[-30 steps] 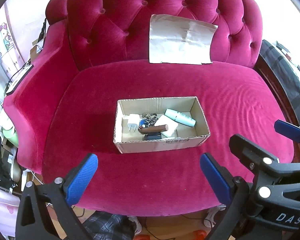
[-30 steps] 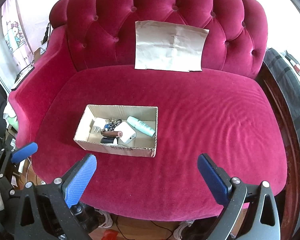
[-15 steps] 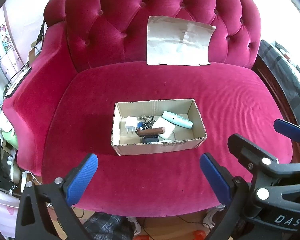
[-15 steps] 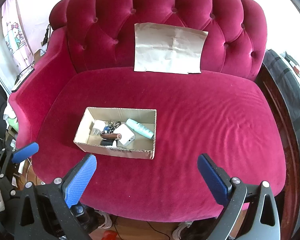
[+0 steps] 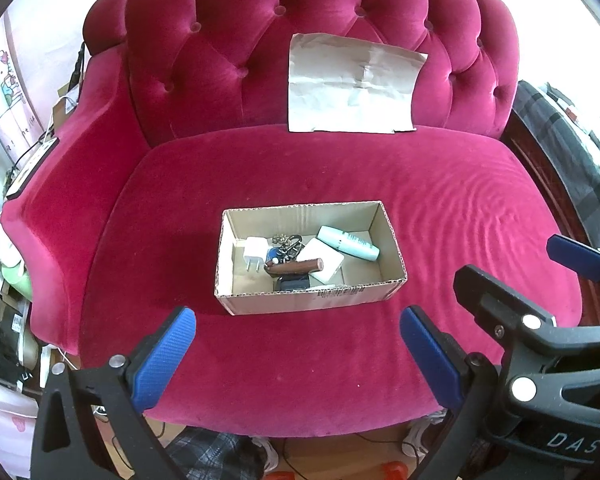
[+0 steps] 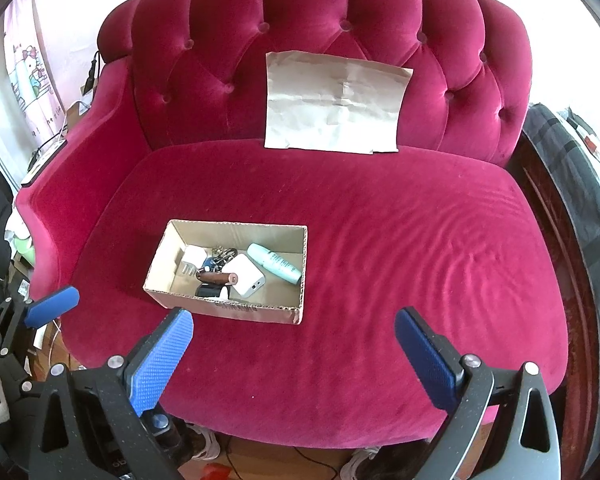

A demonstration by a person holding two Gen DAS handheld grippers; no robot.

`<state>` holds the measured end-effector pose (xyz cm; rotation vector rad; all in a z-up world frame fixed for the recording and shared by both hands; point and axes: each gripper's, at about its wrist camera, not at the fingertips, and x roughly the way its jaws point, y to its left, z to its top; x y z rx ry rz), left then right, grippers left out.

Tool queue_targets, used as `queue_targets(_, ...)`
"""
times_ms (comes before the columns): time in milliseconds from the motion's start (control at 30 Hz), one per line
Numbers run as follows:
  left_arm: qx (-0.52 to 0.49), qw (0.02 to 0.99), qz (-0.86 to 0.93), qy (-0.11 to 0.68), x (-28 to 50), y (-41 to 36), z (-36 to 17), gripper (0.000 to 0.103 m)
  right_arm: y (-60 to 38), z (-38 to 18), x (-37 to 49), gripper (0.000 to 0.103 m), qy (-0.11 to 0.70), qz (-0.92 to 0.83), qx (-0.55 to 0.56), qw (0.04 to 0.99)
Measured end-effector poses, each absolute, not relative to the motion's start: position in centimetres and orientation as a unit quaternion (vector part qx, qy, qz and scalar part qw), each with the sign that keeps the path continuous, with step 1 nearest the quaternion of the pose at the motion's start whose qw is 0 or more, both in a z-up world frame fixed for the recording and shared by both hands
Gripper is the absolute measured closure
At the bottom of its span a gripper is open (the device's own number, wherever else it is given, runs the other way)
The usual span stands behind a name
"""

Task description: Organize rigid objects

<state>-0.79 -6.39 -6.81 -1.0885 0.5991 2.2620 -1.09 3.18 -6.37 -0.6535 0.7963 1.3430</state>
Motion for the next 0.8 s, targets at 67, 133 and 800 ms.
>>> queue_targets(67, -0.407, 0.277, 0.841, 0.222, -0.81, -6.25, -6.91, 0.000, 3.18, -6.28, -0.93, 0.000, 0.349, 0.596, -0.289, 0.663)
queue_targets(133, -0.407, 0.278, 0.841, 0.221, -0.76, -6.13, -6.99, 0.000, 3.27, -6.37, -0.92, 0.000, 0.351, 0.597, -0.288, 0.661)
queue_targets(800, -0.407, 0.275, 0.844, 0.217, -1.22, -5.75, -7.40, 0.000, 3.71, -6.49, -0.88, 0.000, 0.335, 0.603, -0.290, 0.664)
